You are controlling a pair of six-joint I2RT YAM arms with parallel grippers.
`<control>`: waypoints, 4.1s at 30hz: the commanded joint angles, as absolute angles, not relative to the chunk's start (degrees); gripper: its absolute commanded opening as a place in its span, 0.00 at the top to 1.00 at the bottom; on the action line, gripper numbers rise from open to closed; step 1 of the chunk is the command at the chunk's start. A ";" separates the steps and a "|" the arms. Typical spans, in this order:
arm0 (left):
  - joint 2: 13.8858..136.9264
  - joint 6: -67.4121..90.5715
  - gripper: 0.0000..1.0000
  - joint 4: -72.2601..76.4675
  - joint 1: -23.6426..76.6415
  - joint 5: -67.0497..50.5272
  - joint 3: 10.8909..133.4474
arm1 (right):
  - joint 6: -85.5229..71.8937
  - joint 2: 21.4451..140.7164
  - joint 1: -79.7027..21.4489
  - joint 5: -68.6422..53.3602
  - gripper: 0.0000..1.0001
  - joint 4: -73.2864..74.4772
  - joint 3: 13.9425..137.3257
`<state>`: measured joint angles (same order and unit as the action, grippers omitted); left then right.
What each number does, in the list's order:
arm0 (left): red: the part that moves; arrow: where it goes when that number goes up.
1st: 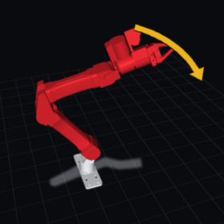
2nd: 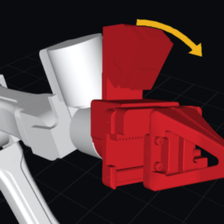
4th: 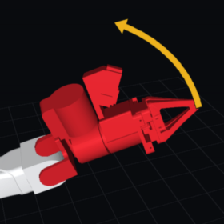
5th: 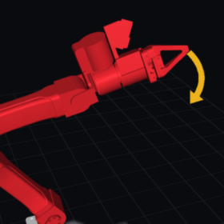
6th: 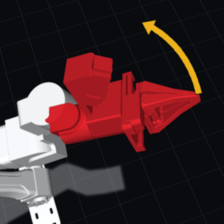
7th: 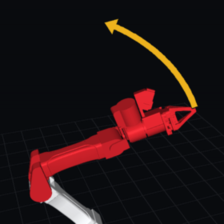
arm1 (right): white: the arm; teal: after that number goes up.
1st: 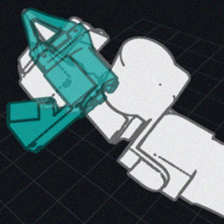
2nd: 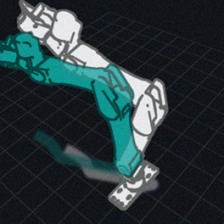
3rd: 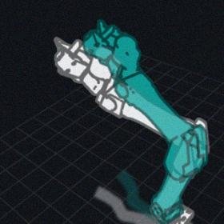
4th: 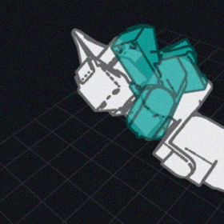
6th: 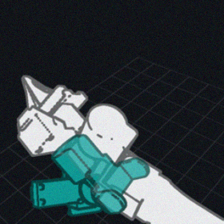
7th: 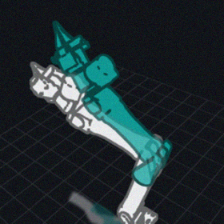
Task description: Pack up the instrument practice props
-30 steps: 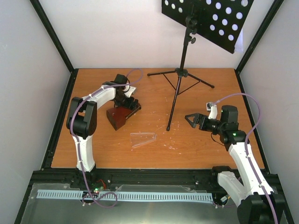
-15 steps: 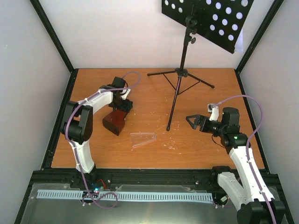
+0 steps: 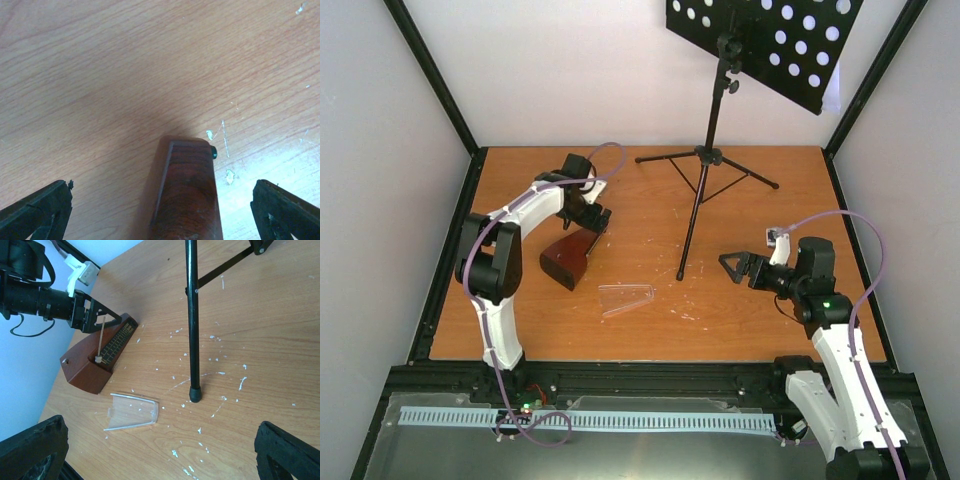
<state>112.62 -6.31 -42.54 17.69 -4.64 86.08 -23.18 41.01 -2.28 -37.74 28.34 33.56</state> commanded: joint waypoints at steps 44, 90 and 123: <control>115.20 -6.14 0.20 -43.25 18.46 1.22 86.89 | -21.91 41.71 -2.64 -36.89 0.00 28.54 31.93; 93.47 2.53 0.75 6.53 18.46 -20.71 65.45 | -22.37 40.98 -2.64 -35.38 0.00 27.52 30.54; 84.67 -4.26 0.42 26.44 28.74 -20.45 41.55 | -22.10 34.55 -2.64 -39.74 0.00 23.34 27.23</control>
